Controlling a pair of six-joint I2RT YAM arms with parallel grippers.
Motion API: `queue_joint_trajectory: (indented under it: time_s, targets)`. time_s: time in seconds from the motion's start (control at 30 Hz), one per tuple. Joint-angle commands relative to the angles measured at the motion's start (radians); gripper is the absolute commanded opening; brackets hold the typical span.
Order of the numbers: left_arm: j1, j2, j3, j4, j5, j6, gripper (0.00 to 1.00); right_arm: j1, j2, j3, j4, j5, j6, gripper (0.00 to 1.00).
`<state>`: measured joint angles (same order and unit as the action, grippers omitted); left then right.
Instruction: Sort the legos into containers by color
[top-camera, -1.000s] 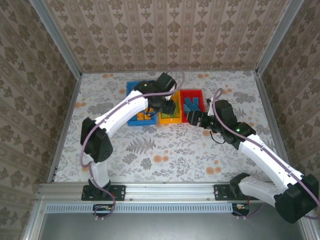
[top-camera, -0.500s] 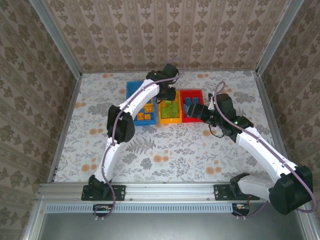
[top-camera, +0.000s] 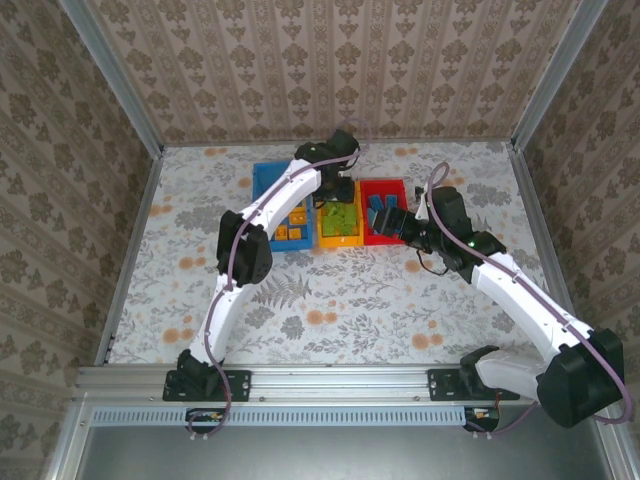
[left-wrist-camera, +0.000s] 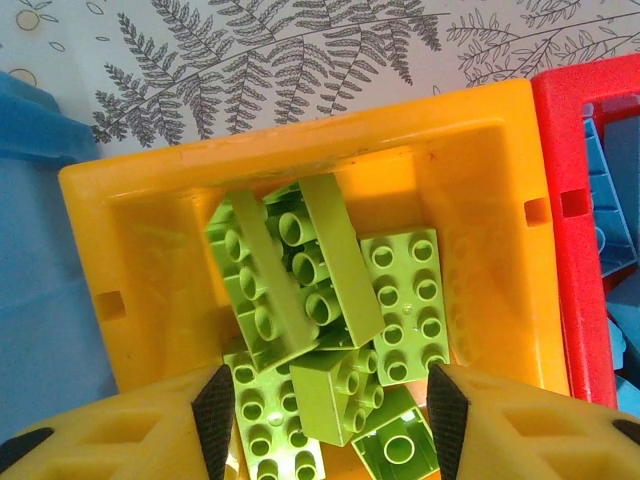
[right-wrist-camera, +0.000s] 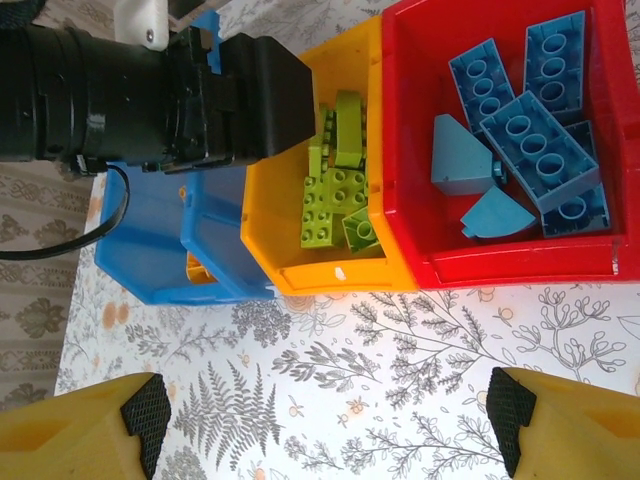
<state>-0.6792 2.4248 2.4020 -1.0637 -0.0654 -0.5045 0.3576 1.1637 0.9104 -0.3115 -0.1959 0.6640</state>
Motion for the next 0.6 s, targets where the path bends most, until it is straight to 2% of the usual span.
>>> queue_joint_trajectory:
  time_s: [0.0,0.03,0.13,0.17,0.2,0.23,0.3,0.37,0.43,0.47,0.5,0.53,0.57]
  targets:
    - [-0.018,-0.130,0.017,-0.016,-0.036,-0.009,0.56,-0.008,0.002,0.047,-0.083,0.010,-0.047,0.87]
    - [-0.021,-0.160,-0.003,-0.011,-0.044,-0.012,0.56,-0.007,0.003,0.054,-0.111,0.028,-0.053,0.99]
    - [-0.022,-0.314,-0.156,0.044,-0.056,-0.027,0.59,-0.019,-0.007,0.066,-0.196,0.106,-0.072,1.00]
    - [-0.013,-0.385,-0.242,0.083,-0.051,-0.031,0.69,-0.018,-0.018,0.071,-0.220,0.164,-0.076,1.00]
    - [-0.002,-0.471,-0.346,0.134,-0.041,-0.038,0.92,-0.019,-0.033,0.074,-0.268,0.218,-0.082,1.00]
    - [0.014,-0.549,-0.447,0.190,-0.025,-0.040,1.00,-0.018,-0.049,0.070,-0.282,0.266,-0.094,1.00]
    - [0.064,-0.734,-0.675,0.295,-0.003,-0.061,1.00,-0.019,-0.094,0.064,-0.295,0.389,-0.122,1.00]
    - [0.125,-0.878,-0.844,0.329,-0.008,-0.066,1.00,-0.019,-0.147,0.033,-0.278,0.560,-0.121,1.00]
    - [0.177,-1.000,-0.967,0.302,-0.104,-0.059,1.00,-0.026,-0.200,-0.035,-0.193,0.702,-0.192,1.00]
    - [0.192,-1.057,-1.032,0.281,-0.212,-0.062,1.00,-0.041,-0.225,-0.085,-0.127,0.747,-0.247,1.00]
    - [0.196,-1.122,-1.103,0.277,-0.368,-0.070,1.00,-0.057,-0.240,-0.130,-0.072,0.786,-0.294,1.00]
    - [0.199,-1.175,-1.170,0.308,-0.469,-0.047,1.00,-0.077,-0.241,-0.160,-0.039,0.807,-0.329,1.00]
    - [0.212,-1.237,-1.275,0.375,-0.521,0.017,1.00,-0.105,-0.231,-0.194,-0.006,0.808,-0.369,1.00]
